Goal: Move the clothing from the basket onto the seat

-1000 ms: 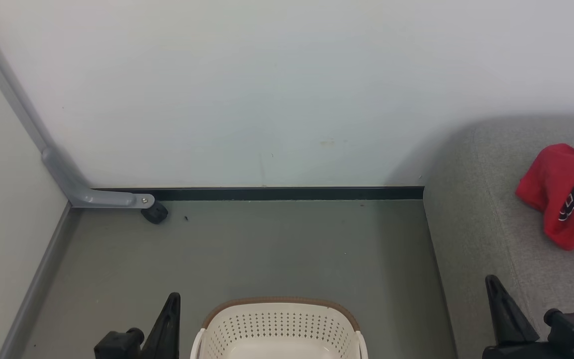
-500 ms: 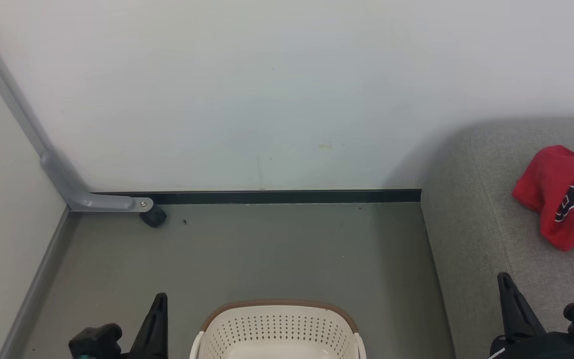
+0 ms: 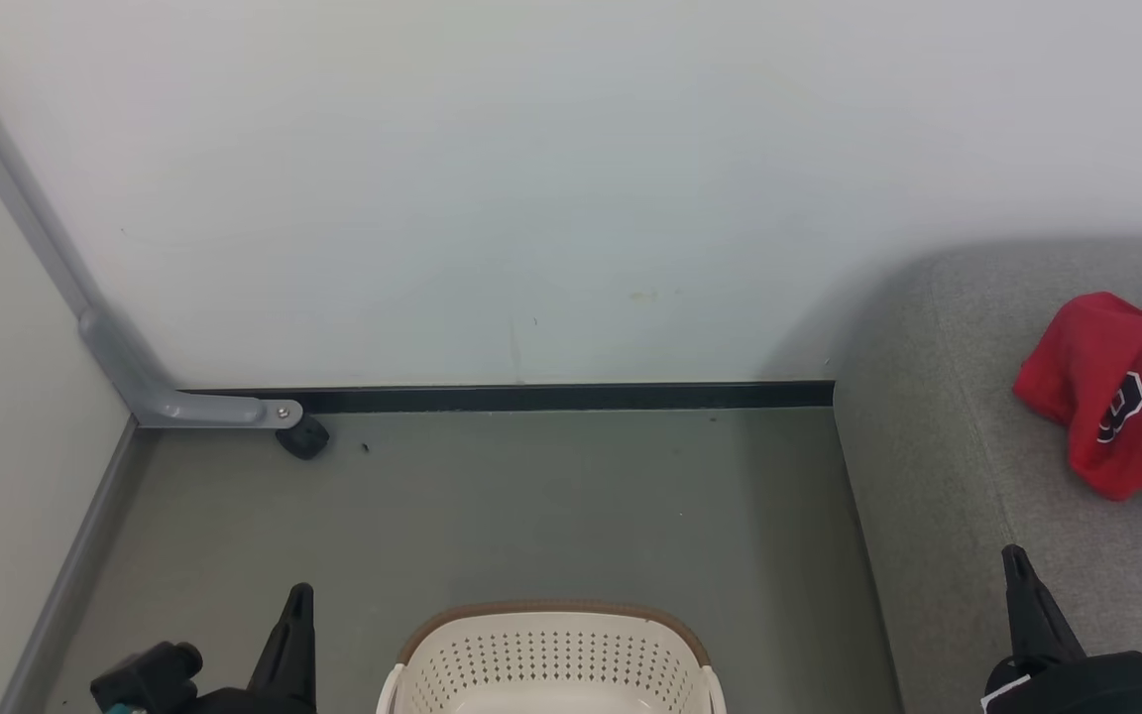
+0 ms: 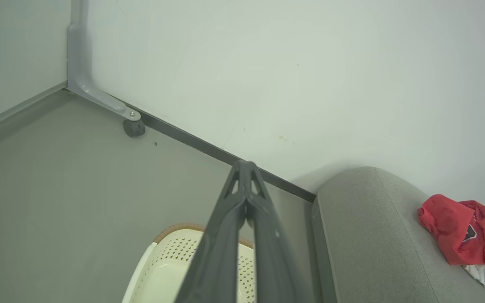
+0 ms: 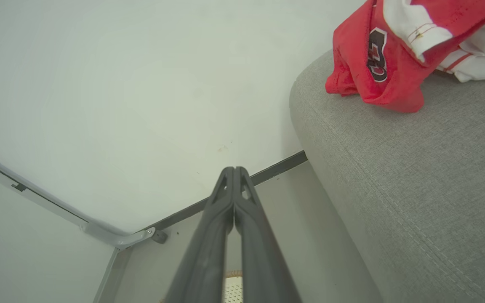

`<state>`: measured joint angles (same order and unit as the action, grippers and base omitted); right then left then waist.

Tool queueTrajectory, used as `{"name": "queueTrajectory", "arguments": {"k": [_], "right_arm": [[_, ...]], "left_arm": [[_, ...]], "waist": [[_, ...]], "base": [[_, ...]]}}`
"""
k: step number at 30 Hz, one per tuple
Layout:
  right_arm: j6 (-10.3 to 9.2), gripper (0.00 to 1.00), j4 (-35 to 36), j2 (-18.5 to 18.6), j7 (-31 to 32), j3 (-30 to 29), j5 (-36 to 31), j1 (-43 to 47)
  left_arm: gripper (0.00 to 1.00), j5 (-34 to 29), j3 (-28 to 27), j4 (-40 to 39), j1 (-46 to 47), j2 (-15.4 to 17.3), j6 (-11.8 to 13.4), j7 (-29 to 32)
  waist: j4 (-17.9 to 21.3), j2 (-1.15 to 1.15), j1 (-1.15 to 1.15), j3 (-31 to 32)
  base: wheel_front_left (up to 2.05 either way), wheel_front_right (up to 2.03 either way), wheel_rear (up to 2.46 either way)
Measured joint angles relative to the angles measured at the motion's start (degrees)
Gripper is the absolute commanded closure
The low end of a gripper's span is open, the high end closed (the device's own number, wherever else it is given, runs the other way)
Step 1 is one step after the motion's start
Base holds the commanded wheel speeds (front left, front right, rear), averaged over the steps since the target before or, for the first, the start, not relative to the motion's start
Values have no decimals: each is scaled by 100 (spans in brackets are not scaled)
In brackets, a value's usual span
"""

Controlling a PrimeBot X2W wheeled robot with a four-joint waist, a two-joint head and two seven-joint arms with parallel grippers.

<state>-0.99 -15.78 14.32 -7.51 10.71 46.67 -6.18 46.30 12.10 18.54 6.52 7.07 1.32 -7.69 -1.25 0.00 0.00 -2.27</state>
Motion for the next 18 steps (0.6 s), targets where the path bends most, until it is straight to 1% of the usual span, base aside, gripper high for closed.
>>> {"name": "queueTrajectory", "arguments": {"k": [14, 18], "right_arm": [[152, 100, -42, -248, 299, -382, 904, 0], [202, 100, -52, -312, 376, -489, 1173, 0]], "left_arm": [[100, 858, -347, -10, -1, -100, -186, 310], [100, 1145, -448, -15, -1, -126, -193, 367]], "waist": [[25, 0, 0, 45], [33, 0, 0, 57]], "base": [[0, 0, 0], [0, 0, 0]]}}
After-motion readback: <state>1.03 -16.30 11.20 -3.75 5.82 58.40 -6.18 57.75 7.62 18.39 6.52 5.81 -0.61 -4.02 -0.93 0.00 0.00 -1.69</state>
